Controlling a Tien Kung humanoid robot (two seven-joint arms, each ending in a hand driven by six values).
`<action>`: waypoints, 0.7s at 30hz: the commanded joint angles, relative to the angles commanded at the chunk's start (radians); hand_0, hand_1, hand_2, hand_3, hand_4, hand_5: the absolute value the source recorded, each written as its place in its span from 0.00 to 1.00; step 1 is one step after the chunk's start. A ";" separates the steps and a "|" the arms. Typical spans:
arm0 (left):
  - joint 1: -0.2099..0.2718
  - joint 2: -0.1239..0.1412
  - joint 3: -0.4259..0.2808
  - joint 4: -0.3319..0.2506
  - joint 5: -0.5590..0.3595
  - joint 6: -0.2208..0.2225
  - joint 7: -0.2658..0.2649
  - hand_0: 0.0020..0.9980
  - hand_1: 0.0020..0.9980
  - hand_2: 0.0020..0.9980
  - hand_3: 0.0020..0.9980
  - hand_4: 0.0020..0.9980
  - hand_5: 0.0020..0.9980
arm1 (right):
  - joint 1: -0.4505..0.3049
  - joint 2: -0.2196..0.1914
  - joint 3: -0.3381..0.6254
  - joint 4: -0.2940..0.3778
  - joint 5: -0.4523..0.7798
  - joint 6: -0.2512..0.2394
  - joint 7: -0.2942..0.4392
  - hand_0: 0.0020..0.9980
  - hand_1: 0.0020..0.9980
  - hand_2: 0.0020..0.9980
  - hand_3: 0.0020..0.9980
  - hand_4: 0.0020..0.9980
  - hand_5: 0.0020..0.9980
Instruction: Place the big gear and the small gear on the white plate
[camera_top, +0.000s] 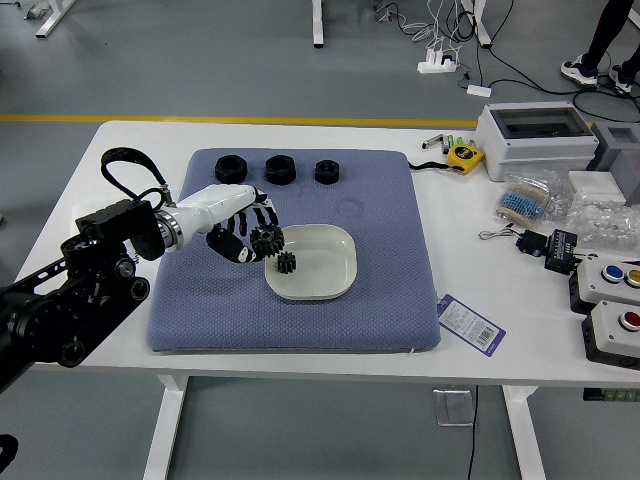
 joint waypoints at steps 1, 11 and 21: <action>-0.003 -0.007 0.002 0.005 -0.001 0.003 0.000 0.28 0.40 0.46 0.57 0.70 0.00 | 0.001 0.000 0.000 0.000 0.000 0.000 0.000 0.68 0.66 0.74 0.58 0.80 0.71; -0.060 -0.109 0.078 0.083 -0.028 0.094 -0.015 0.28 0.42 0.50 0.59 0.68 0.00 | 0.011 -0.003 -0.003 0.002 0.004 -0.001 0.002 0.68 0.66 0.74 0.58 0.80 0.71; -0.093 -0.157 0.136 0.160 -0.034 0.132 -0.003 0.37 0.50 0.57 0.60 0.80 0.15 | 0.017 -0.006 0.000 0.003 -0.002 0.000 0.000 0.68 0.66 0.73 0.58 0.80 0.71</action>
